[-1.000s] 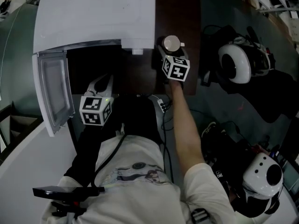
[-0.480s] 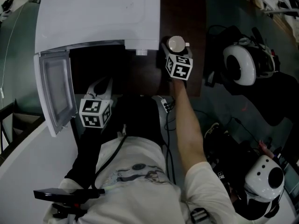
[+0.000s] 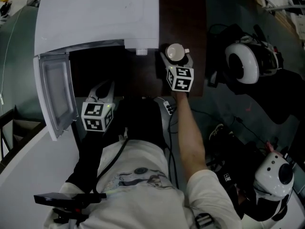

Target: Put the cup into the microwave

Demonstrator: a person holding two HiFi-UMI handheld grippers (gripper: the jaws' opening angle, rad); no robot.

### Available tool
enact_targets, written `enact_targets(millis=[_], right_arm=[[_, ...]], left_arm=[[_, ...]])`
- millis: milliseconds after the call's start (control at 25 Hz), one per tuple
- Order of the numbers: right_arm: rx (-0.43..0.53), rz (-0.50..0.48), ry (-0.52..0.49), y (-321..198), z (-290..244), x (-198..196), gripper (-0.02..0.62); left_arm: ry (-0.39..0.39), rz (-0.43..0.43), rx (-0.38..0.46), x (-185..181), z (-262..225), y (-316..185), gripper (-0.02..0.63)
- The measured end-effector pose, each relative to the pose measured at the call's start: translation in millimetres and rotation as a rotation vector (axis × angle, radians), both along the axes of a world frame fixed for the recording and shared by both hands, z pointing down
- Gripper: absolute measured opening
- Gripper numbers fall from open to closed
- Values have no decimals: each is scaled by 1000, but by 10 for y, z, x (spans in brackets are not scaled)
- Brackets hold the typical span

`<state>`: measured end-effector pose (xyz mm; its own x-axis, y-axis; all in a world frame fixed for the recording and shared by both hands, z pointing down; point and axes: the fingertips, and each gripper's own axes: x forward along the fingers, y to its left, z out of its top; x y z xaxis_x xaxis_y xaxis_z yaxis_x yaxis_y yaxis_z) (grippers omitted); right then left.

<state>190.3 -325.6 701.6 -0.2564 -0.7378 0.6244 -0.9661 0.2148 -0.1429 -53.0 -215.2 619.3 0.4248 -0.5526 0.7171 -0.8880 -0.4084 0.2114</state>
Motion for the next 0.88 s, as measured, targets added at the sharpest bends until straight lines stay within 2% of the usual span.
enact_targets(millis=[480, 880], right_arm=[[34, -91, -2, 670, -557, -412, 403], [4, -288, -52, 950, -711, -1310, 403]], left_arm=[[32, -1, 17, -4, -21, 31, -2], [36, -99, -9, -380, 129, 115, -2]])
